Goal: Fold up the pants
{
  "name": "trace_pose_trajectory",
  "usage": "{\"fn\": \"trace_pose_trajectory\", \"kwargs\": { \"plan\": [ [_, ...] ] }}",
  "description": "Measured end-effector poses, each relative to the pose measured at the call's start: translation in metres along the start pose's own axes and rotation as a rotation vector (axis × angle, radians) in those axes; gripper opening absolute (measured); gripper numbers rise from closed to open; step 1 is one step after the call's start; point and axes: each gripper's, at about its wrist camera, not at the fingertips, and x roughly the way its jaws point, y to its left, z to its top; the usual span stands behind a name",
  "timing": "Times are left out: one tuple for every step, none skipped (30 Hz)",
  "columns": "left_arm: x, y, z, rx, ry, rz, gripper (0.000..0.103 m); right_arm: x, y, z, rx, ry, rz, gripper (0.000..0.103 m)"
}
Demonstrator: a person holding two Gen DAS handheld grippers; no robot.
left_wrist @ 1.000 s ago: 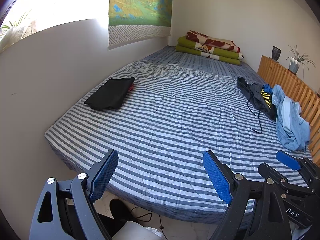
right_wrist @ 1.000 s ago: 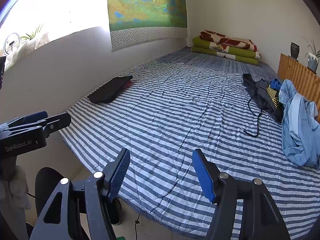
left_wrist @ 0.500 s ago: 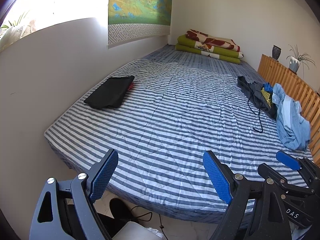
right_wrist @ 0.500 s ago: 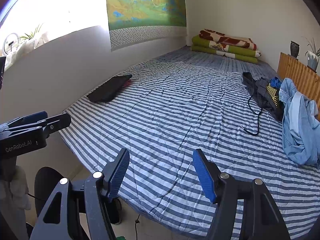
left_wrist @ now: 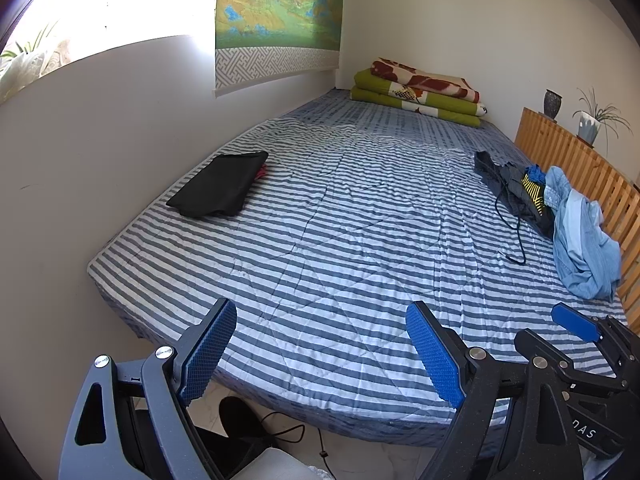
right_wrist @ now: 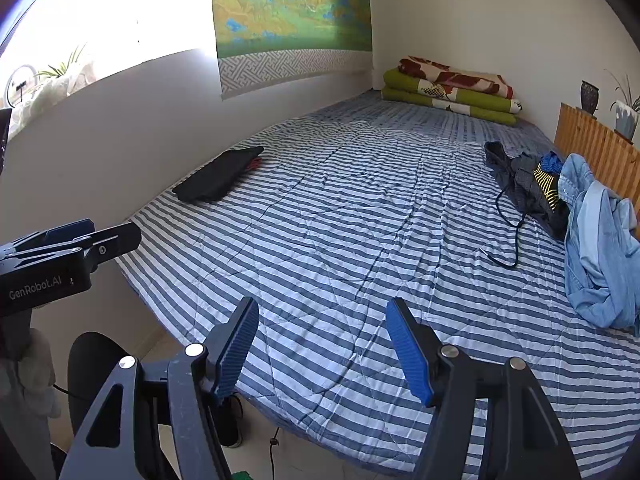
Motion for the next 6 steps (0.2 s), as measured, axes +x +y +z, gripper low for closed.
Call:
{"fn": "trace_pose_trajectory", "kwargs": {
  "plan": [
    [0.0001,-0.0002,-0.0002,0.0,0.001,-0.001,0.089,0.0001,-0.0003,-0.0001,0.0,0.0,0.0,0.062],
    [0.0007,0.0008,-0.0007,0.0,0.001,-0.001,0.089,0.0003,-0.0005,0.0001,0.0,0.0,0.0,0.062],
    [0.0014,0.0005,-0.0008,0.001,0.002,-0.002,0.089,0.0003,-0.0005,0.0,0.0,0.001,0.0,0.062],
    [0.0023,0.0005,-0.0009,0.002,0.005,-0.003,0.089,0.0003,-0.0006,-0.0006,0.0,0.002,0.0,0.062],
    [0.0034,0.0003,-0.0016,0.003,0.008,-0.003,0.089,0.0006,-0.0016,-0.0006,0.0,0.003,0.0,0.063],
    [0.0048,-0.0001,-0.0022,0.003,0.011,-0.004,0.089,0.0008,-0.0019,-0.0005,0.0,0.004,-0.001,0.063]
  ]
}}
